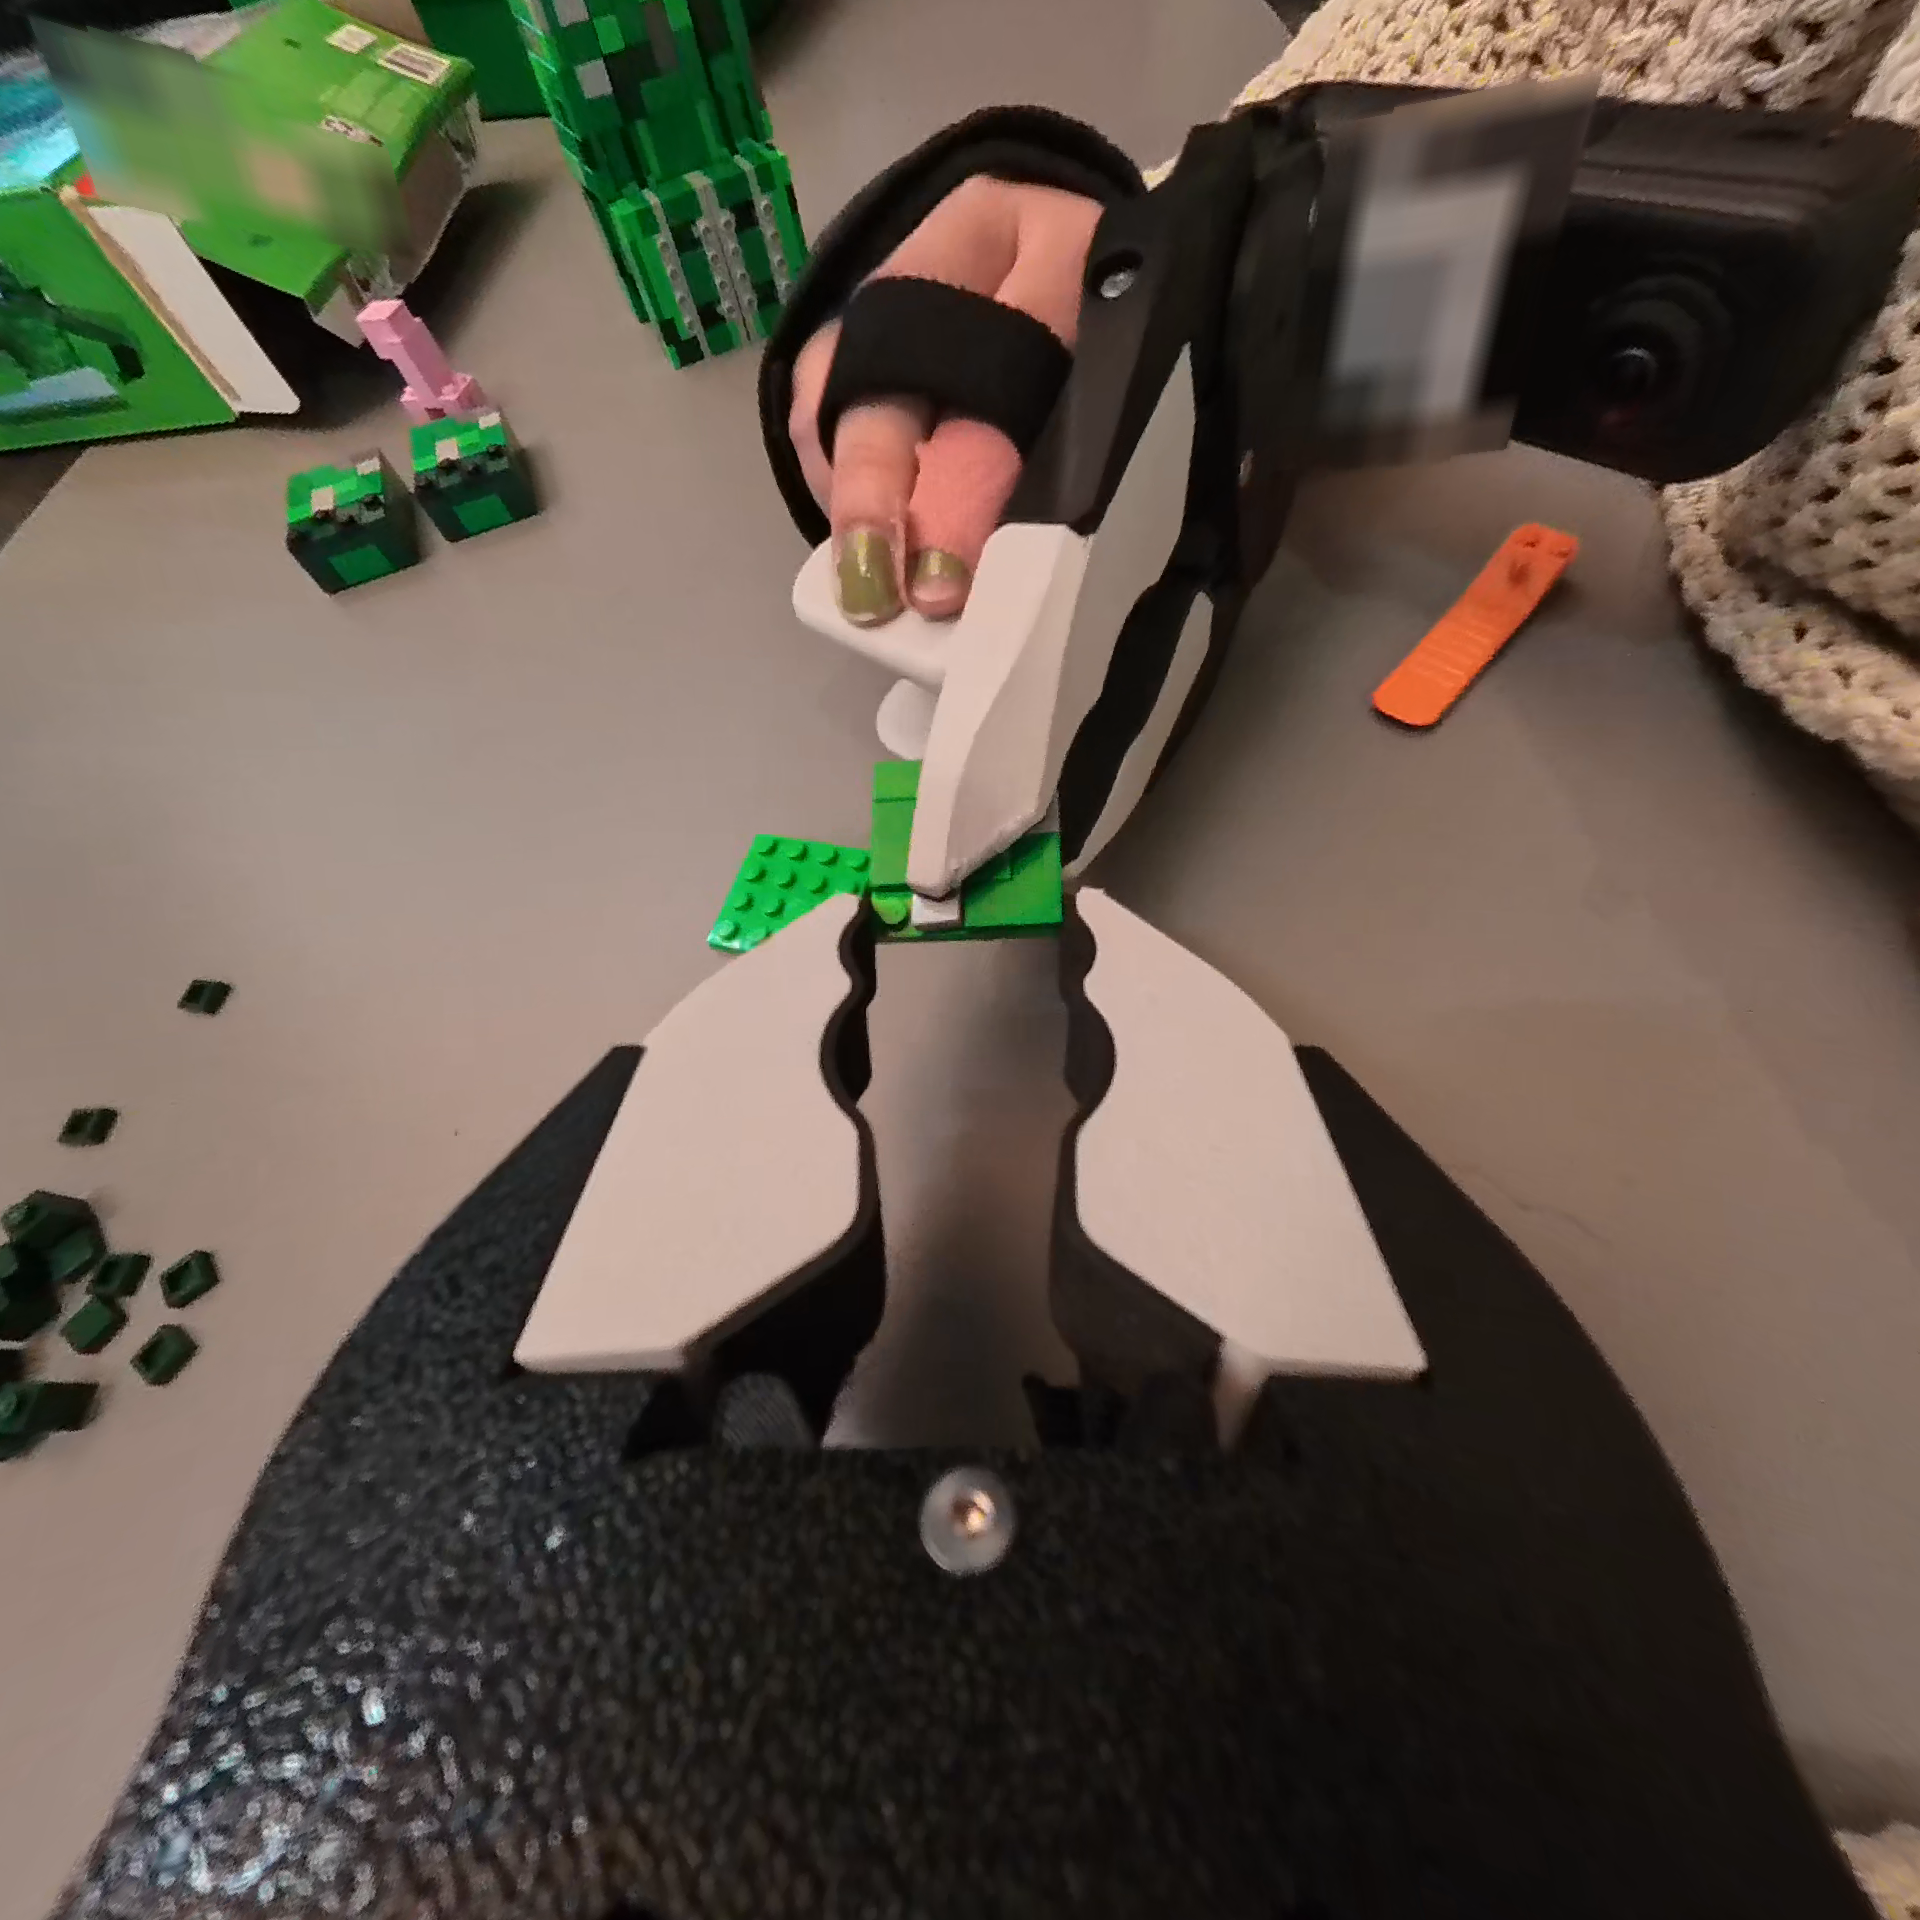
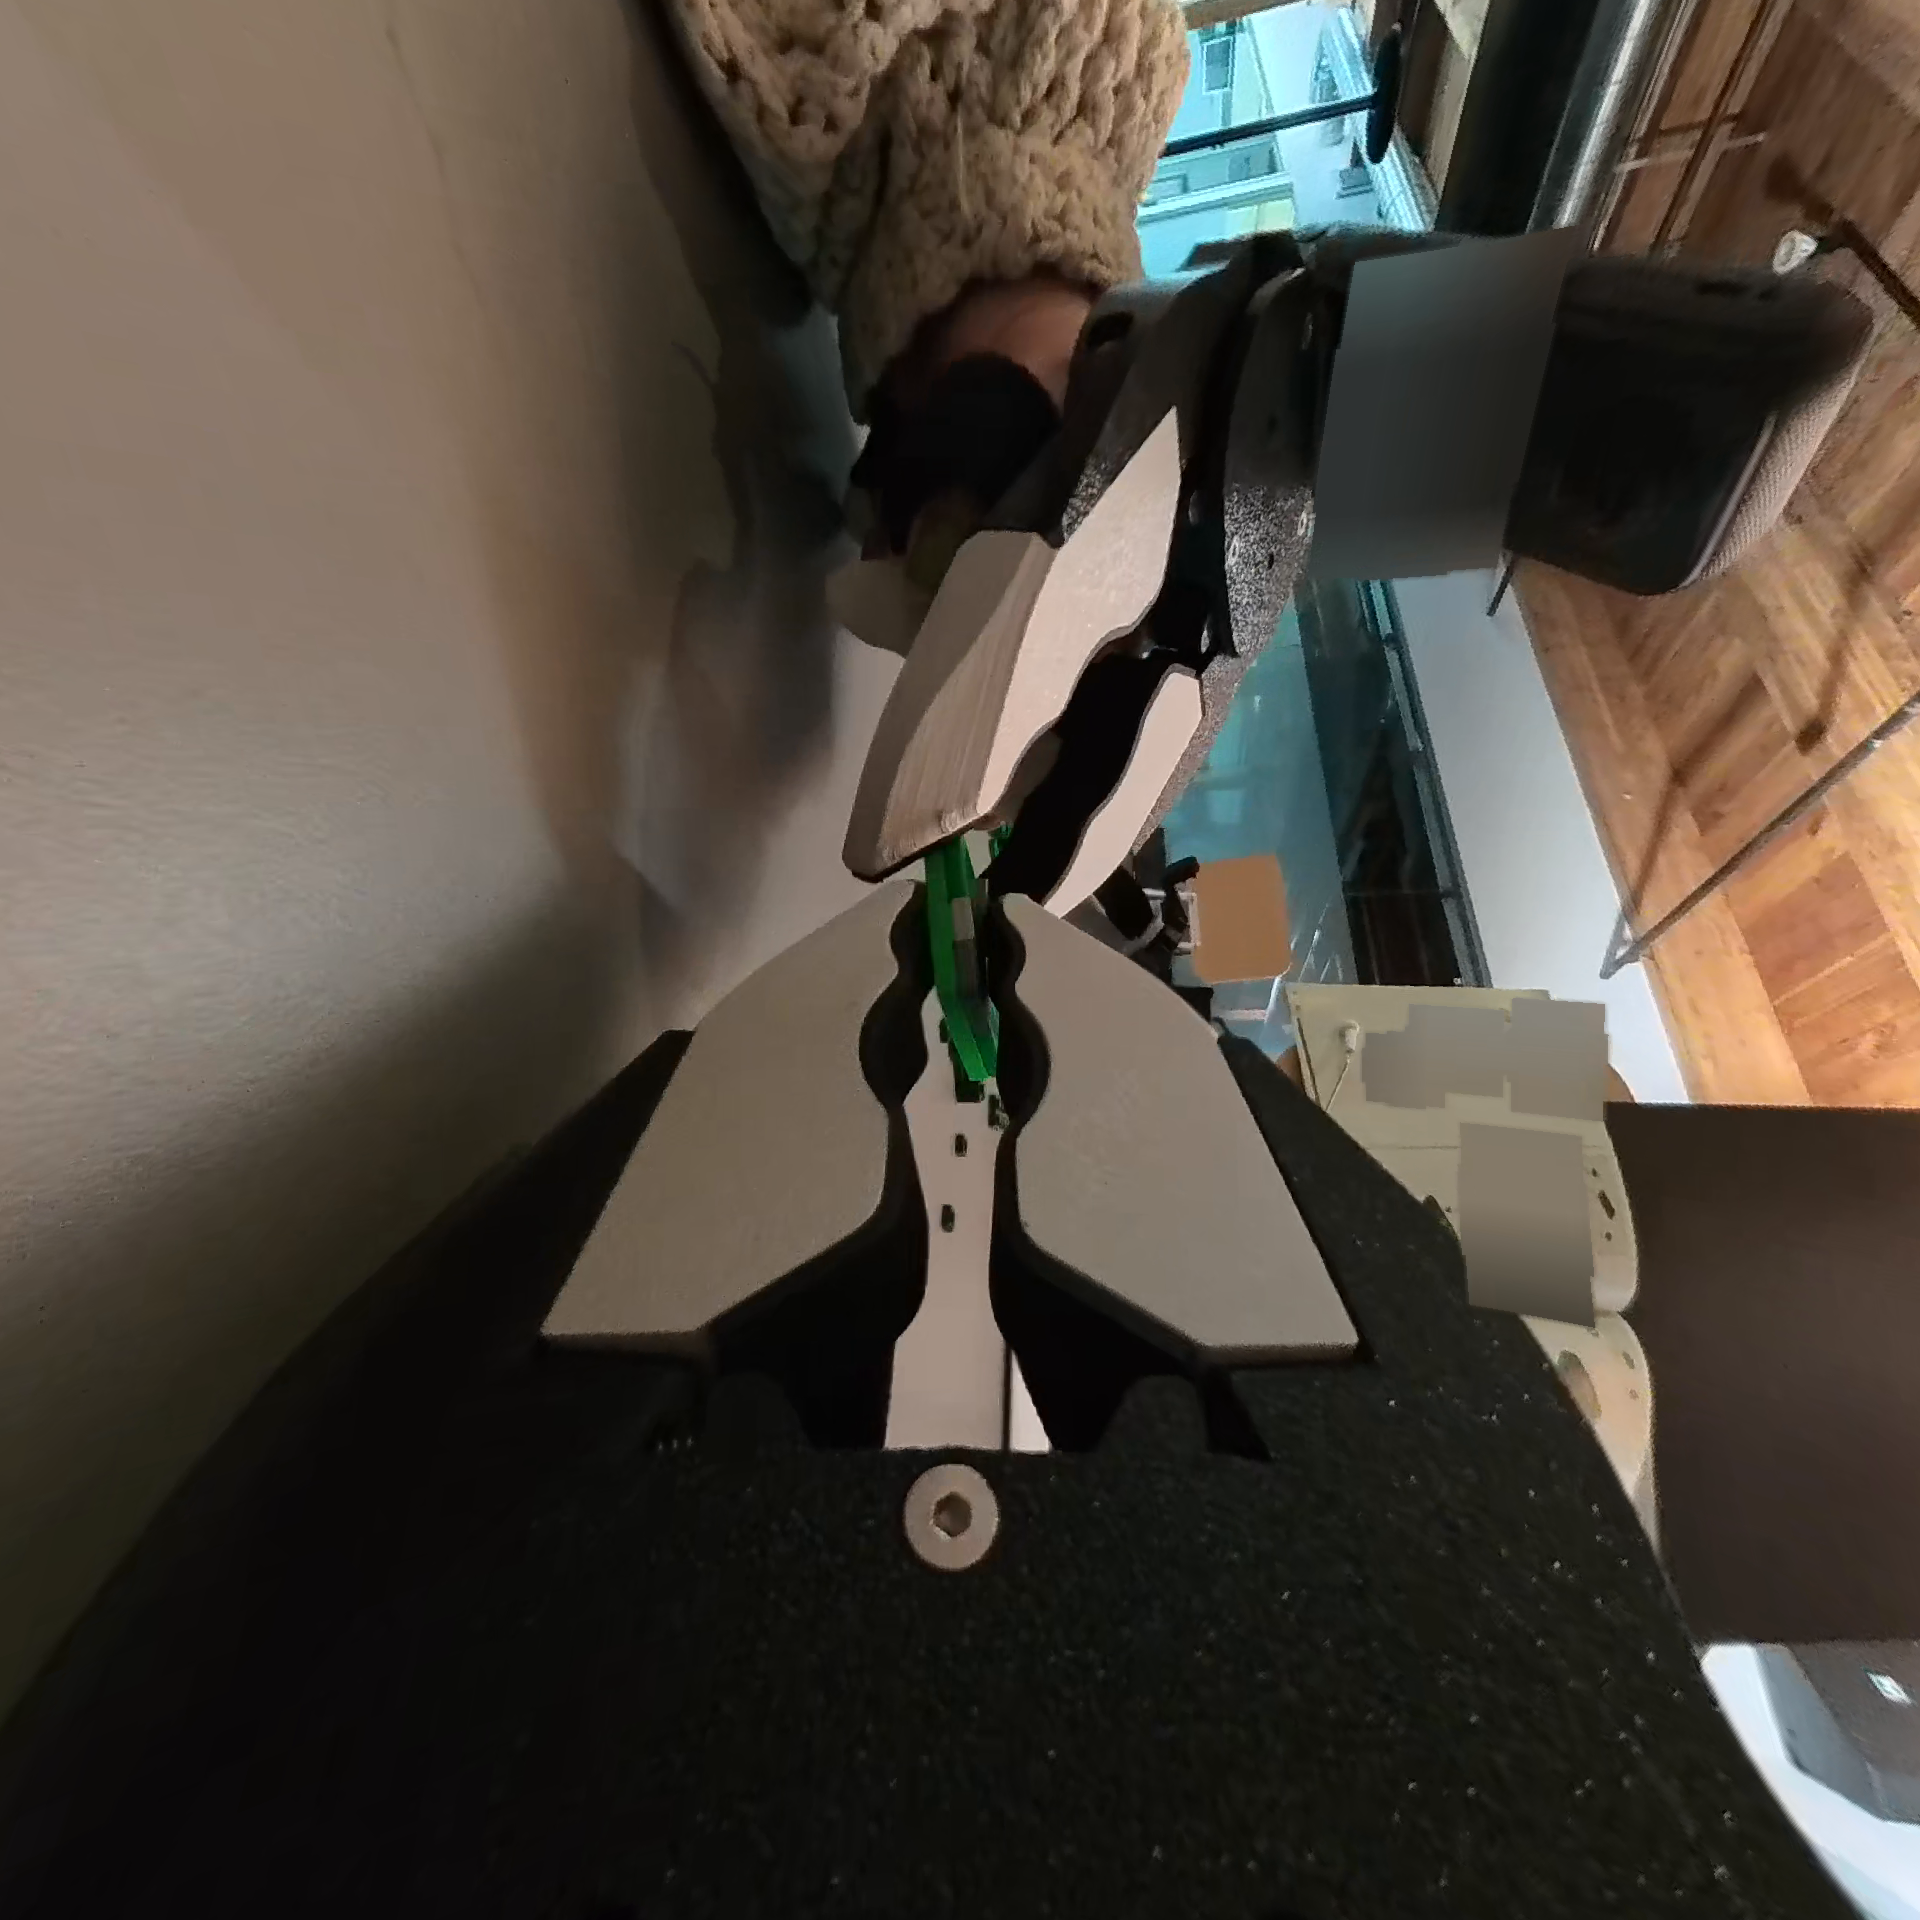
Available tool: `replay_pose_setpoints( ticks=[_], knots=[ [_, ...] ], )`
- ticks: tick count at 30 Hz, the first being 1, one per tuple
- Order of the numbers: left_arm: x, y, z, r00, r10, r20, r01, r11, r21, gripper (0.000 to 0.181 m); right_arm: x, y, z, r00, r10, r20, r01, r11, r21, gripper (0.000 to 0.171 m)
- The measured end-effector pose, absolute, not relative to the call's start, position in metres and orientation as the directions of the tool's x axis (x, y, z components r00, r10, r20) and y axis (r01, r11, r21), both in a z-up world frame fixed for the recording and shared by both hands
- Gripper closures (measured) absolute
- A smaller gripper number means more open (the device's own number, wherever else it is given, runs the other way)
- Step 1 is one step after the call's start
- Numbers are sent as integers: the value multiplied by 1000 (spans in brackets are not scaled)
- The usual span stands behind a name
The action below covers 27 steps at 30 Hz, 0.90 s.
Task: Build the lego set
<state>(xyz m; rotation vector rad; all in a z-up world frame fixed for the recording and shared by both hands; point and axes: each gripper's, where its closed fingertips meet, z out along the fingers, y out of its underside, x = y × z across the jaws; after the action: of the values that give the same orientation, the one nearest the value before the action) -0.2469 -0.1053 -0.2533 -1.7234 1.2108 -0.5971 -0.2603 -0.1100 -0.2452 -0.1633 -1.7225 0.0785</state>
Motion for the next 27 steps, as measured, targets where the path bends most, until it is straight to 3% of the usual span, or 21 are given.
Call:
replay_pose_setpoints(
  ticks=[8,12,15,18,22,27],
  knots=[
    [-247,-104,-253,405,-908,-110,-463,-100,-881,147,-260,-109,-245,-158,143,977,78,988,-132,164],
    [-256,-91,-231,524,-820,-228,-374,19,-927,129,-259,-101,-236,-132,349,928,88,936,-340,164],
    [-260,-92,-215,546,-749,-375,-353,201,-914,144,-256,-96,-226,-142,565,813,59,825,-563,164],
    [-257,-92,-222,521,-720,-459,-426,247,-870,145,-251,-99,-225,-219,707,672,21,692,-721,164],
    [-250,-95,-231,458,-687,-564,-510,317,-800,155,-250,-100,-226,-259,753,605,13,629,-777,164],
    [-248,-95,-228,467,-672,-575,-498,337,-799,173,-250,-104,-224,-288,763,579,-3,604,-797,164]
  ],
)
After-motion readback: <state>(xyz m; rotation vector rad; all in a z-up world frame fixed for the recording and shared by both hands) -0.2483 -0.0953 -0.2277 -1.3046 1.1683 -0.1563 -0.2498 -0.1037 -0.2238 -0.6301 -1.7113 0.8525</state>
